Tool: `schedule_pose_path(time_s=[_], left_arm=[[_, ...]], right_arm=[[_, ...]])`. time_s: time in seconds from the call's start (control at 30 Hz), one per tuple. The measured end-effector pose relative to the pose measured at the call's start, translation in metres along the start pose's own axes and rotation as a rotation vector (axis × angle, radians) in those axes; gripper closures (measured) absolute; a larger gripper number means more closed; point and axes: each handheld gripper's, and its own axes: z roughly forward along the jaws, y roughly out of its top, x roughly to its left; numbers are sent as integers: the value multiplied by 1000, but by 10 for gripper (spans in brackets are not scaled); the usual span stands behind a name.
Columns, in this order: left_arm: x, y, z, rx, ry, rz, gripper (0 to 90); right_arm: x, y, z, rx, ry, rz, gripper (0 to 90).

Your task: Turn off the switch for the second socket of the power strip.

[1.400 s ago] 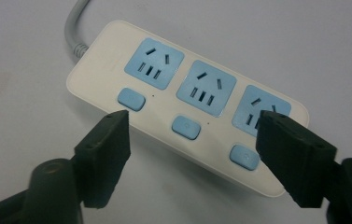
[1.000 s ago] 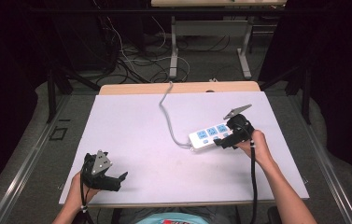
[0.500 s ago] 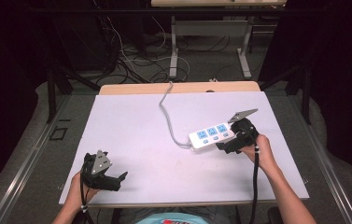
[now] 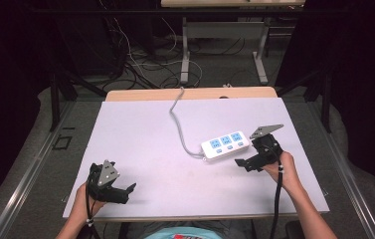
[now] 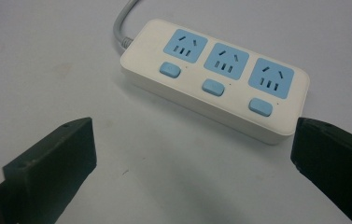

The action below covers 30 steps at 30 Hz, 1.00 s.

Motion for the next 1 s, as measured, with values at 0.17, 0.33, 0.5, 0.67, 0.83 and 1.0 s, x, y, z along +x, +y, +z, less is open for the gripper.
schedule_pose_path(time_s=[0.17, 0.33, 0.5, 0.67, 0.83, 1.0], left_arm=[[0, 0, 0, -1, -2, 1, 2], [0, 0, 0, -1, -1, 1, 1], [0, 0, 1, 0, -2, 1, 1], [-1, 0, 1, -2, -9, -9, 1], [-1, 0, 1, -1, -8, -9, 1], [0, 0, 1, 0, -6, 1, 1]], right_arm=[[2, -8, -4, -9, -4, 11, 0], [3, -16, -8, -18, -9, 4, 0], [3, -26, -13, -24, -18, 6, 0], [3, -34, -17, -36, -18, 10, 0], [3, -43, -23, -57, -26, 34, 0], [4, -50, -26, -66, -27, 44, 0]])
